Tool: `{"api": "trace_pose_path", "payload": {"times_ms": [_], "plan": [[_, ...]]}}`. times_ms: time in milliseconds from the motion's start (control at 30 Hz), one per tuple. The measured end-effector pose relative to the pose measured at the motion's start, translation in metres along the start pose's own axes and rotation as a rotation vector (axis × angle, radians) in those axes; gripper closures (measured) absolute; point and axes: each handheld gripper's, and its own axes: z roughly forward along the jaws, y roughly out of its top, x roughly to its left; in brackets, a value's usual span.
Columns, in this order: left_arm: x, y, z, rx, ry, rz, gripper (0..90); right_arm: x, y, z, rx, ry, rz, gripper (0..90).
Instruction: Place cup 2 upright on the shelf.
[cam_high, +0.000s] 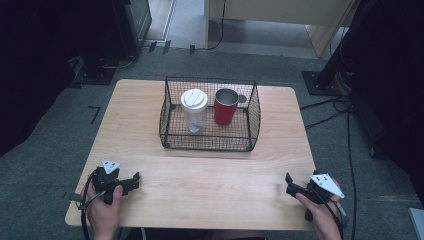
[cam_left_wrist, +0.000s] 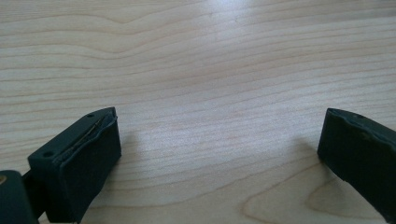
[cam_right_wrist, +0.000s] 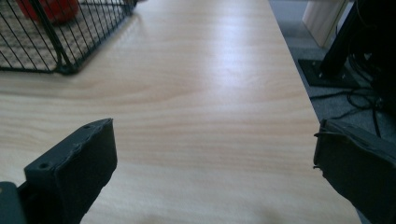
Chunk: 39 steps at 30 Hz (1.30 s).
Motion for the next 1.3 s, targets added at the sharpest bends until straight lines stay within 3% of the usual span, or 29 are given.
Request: {"api": "trace_pose_path", "payload": {"times_ms": [300,467,733,833,900,967,1033,1067,1100,1200,1300], "plan": [[0.000,0.000,0.000,0.000,0.000,-0.001,0.0,-0.013,-0.005,-0.001,0.207,-0.028,0.005,0.0],[0.000,0.000,0.000,0.000,0.000,0.000,0.0,-0.019,-0.006,0.002,0.296,-0.033,0.011,0.0],[0.000,0.000,0.000,-0.001,0.000,-0.001,0.0,-0.019,-0.006,0.002,0.295,-0.029,0.017,0.0],[0.000,0.000,0.000,0.000,0.000,0.000,0.0,-0.028,-0.006,0.002,0.297,0.016,-0.021,0.0],[0.000,0.000,0.000,0.000,0.000,-0.001,0.0,-0.033,-0.007,0.001,0.306,-0.027,0.038,0.0],[0.000,0.000,0.000,-0.001,0.000,-0.001,0.0,-0.041,-0.008,0.004,0.355,0.011,0.167,0.0],[0.000,0.000,0.000,-0.001,0.000,-0.001,0.0,-0.046,-0.009,0.006,0.376,0.038,0.225,0.0],[0.000,0.000,0.000,-0.001,0.000,-0.001,0.0,-0.046,-0.009,0.006,0.376,0.038,0.225,0.0],[0.000,0.000,0.000,0.000,0.000,-0.001,0.0,-0.043,-0.008,0.002,0.330,-0.070,0.172,0.0],[0.000,0.000,0.000,0.000,0.000,-0.001,0.0,-0.040,-0.008,0.001,0.322,-0.079,0.148,0.0],[0.000,0.000,0.000,-0.001,0.000,-0.001,0.0,-0.034,-0.008,0.001,0.317,-0.057,0.103,0.0]]}}
